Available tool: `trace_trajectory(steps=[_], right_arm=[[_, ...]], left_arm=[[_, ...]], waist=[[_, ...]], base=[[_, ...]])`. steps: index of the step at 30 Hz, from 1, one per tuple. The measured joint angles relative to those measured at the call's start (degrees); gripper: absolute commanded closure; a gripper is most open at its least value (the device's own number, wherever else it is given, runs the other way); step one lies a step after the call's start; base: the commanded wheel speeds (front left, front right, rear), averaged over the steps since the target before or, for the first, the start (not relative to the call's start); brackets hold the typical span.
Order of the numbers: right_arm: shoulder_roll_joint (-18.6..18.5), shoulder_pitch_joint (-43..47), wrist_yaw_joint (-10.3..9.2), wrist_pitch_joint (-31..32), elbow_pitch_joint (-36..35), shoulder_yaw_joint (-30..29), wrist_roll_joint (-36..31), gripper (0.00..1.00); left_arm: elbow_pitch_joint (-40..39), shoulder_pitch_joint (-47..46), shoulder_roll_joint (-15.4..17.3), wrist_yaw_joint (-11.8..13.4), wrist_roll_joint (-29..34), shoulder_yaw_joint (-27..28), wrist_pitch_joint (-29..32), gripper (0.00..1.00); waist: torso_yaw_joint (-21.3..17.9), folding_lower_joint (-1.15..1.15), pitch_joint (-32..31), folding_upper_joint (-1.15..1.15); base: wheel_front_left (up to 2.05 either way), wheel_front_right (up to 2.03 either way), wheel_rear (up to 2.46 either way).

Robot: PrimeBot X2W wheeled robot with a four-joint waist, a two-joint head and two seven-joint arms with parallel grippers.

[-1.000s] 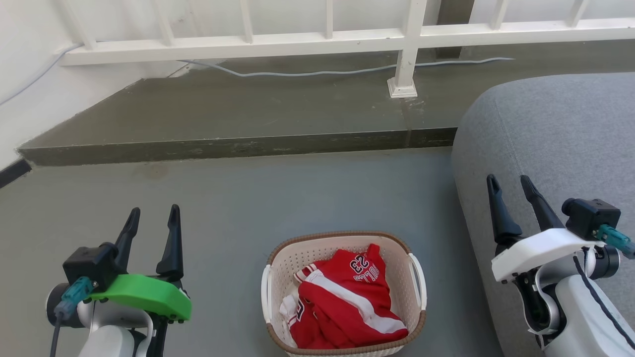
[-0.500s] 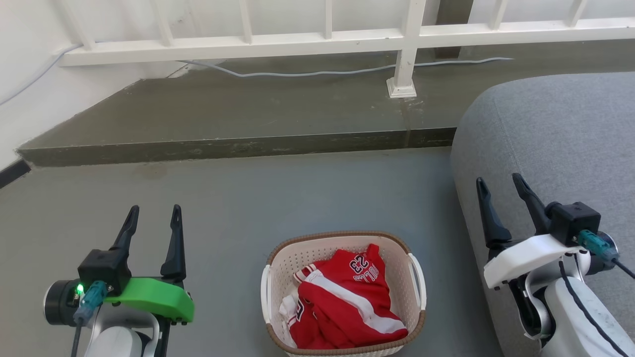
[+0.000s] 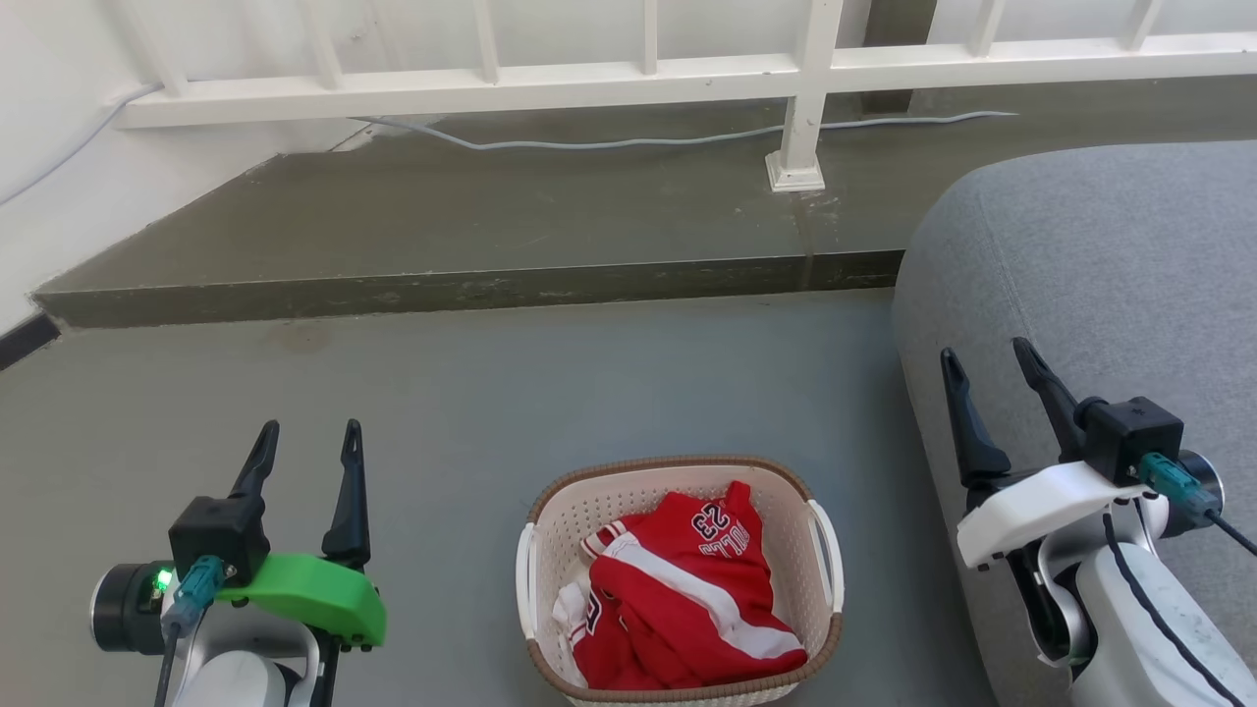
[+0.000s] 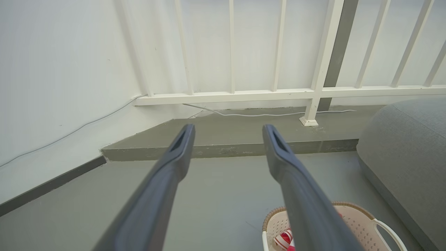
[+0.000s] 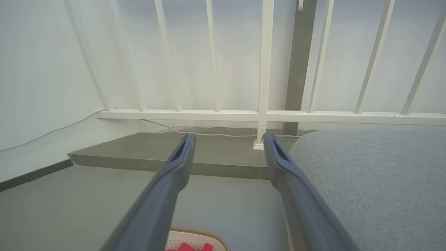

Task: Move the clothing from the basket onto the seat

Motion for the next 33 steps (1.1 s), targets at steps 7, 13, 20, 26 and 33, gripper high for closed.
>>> trace_trajectory(steps=[7,13,20,26,33], right_arm=[[0.2,-0.2,0.49,0.0,0.0,-0.4,0.0,0.0],[0.2,-0.2,0.53,0.0,0.1,-0.6,0.0,0.0],[0.5,-0.4,1.11,0.0,-0.1,-0.8,0.0,0.0],[1.1,-2.0,1.13,0.0,-1.3,-1.5,0.0,0.0],[1.3,-4.7,1.52,0.0,-3.6,-2.2,0.0,0.0]], left_arm=[[0.1,0.0,0.0,0.5,0.0,0.1,0.1,0.0],[0.1,-0.1,-0.1,0.5,0.0,0.1,0.1,0.0],[-0.5,-0.2,0.0,0.5,0.0,0.2,0.1,0.0],[-1.8,-2.0,-0.1,0.5,0.0,0.2,0.1,0.0],[-3.2,-3.4,-0.1,0.5,0.2,-0.2,0.7,0.0]], waist=[[0.0,0.0,0.0,0.0],[0.0,0.0,0.1,0.0],[-0.2,0.0,0.9,0.0],[-0.5,0.0,2.8,0.0],[-1.1,0.0,6.6,0.0]], base=[[0.0,0.0,0.0],[0.0,0.0,0.0],[0.0,0.0,0.0],[0.0,0.0,0.0],[0.0,0.0,0.0]])
